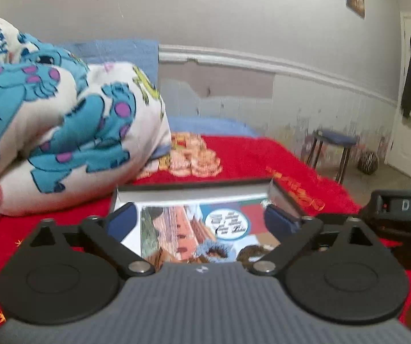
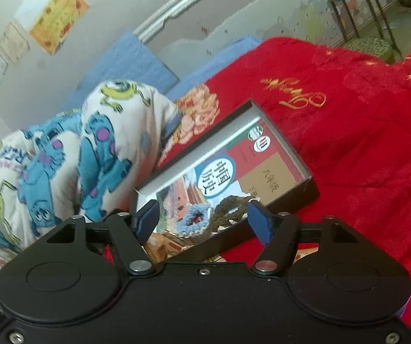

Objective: Organize objects
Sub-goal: 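Open both tools to drop the scrunchies into the black box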

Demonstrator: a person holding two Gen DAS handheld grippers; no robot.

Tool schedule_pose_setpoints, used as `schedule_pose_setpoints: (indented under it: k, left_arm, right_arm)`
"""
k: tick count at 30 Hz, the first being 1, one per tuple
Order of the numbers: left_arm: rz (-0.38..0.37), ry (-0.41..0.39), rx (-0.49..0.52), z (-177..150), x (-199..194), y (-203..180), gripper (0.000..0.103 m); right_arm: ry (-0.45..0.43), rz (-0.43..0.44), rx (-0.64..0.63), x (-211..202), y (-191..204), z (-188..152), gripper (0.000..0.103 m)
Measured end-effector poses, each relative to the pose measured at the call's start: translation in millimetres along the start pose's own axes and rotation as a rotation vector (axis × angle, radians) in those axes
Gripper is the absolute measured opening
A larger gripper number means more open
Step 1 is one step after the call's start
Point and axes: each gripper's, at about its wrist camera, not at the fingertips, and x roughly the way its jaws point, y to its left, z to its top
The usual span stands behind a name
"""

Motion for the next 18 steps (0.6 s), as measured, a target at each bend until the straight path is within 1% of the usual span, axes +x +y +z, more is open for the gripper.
schedule_pose_setpoints:
  k: [4, 8, 10, 13, 15, 18]
  left_arm:
    - [0.008, -0.019, 0.032, 2.7, -27.0, -0.3, 0.103]
    - [0.02, -0.044, 0.12, -4.3, -54.2, 0.6, 0.103]
    - [0.03, -0.055, 0.157, -4.3, -61.7, -2.0, 0.103]
    - [0.012, -0.051, 0.171, -0.3, -65.1, -5.1, 0.103]
    - [-0.009, -0.043, 0.168, 1.6, -62.5, -6.4, 0.103]
    - [-0.018, -0.044, 0.17, 1.8, -53.2, -11.3, 0.103]
  right_arm:
    - [-0.037, 0.003, 0.002, -21.2, 4.0, -4.4, 0.073]
    - [-0.051, 0.022, 0.022, -37.8, 3.9, -13.3, 0.079]
    - [-0.05, 0.03, 0.024, -42.3, 5.4, -16.7, 0.079]
    - [-0.056, 0.034, 0.012, -46.1, 9.2, -17.9, 0.082]
    - [-0.062, 0.038, 0.017, -47.6, 9.8, -18.0, 0.083]
    - [-0.058, 0.03, 0.022, -45.5, 8.6, -18.6, 0.084]
